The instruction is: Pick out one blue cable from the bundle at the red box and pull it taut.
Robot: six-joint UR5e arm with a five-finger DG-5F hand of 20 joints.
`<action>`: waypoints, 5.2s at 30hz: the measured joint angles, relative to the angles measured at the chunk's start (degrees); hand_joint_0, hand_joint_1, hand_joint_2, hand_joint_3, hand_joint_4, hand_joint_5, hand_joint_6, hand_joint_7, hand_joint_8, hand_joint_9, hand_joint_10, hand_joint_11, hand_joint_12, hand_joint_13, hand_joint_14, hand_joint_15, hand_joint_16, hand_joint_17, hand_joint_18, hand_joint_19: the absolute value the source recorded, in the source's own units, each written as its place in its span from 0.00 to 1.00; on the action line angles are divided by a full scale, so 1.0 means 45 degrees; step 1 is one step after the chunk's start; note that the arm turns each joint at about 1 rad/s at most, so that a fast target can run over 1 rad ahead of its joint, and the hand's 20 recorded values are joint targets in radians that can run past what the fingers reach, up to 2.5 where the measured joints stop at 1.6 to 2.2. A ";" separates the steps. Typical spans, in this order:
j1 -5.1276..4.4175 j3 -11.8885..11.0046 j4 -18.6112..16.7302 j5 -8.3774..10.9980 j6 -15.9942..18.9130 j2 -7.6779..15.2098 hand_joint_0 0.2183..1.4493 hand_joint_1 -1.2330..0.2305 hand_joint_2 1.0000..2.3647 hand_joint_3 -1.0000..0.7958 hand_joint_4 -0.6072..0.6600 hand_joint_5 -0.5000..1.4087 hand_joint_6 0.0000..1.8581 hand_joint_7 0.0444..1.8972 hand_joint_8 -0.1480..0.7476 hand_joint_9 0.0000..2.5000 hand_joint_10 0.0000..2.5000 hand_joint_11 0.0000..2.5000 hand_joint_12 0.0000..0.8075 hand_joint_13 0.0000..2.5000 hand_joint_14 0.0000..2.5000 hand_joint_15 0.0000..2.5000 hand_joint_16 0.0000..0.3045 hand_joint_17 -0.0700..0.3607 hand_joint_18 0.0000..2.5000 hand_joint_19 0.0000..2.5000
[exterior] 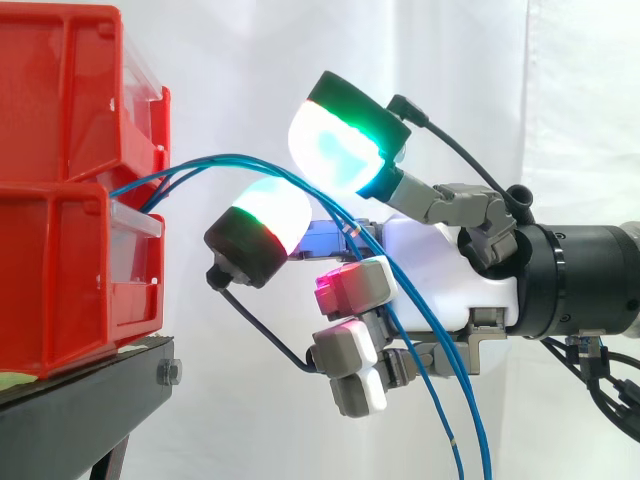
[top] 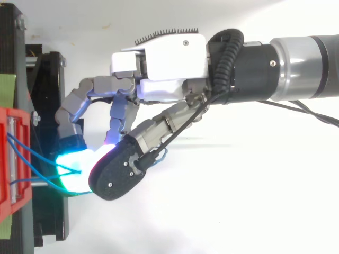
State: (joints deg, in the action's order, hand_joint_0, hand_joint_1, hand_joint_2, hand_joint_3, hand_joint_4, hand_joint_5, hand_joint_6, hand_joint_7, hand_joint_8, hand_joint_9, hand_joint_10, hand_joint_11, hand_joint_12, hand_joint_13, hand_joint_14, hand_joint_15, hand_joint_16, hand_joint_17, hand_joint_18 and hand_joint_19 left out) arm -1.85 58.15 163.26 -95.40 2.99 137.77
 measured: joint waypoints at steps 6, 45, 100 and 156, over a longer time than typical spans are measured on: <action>-0.0002 -0.0002 -0.0001 0.0001 0.0004 0.0004 0.30 0.30 0.01 0.41 0.47 0.20 0.49 0.50 0.49 0.49 0.01 0.36 0.45 0.43 0.01 0.27 0.17 0.44 0.40 0.27; 0.0002 -0.0001 0.0003 -0.0088 0.0000 0.0002 0.23 0.15 0.00 0.28 0.43 0.22 0.50 0.47 0.47 0.50 0.02 0.36 0.44 0.43 0.01 0.27 0.17 0.43 0.39 0.25; 0.0021 -0.0013 0.0000 -0.0186 0.0000 -0.0002 0.36 0.20 0.00 0.28 0.34 0.22 0.51 0.57 0.45 0.50 0.02 0.37 0.41 0.43 0.01 0.27 0.16 0.41 0.39 0.25; -0.0176 0.0197 -0.0084 -0.0173 -0.0195 0.0002 0.28 0.33 0.00 0.28 0.48 0.21 0.43 0.47 0.46 0.48 0.01 0.35 0.44 0.41 0.01 0.27 0.17 0.44 0.36 0.27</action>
State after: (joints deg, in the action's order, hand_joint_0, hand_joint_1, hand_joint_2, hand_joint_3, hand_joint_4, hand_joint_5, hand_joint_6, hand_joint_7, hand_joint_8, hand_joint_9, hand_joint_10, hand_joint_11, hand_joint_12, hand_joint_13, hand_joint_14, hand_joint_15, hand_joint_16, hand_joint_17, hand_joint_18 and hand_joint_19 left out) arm -2.65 59.04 162.88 -96.18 2.11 137.78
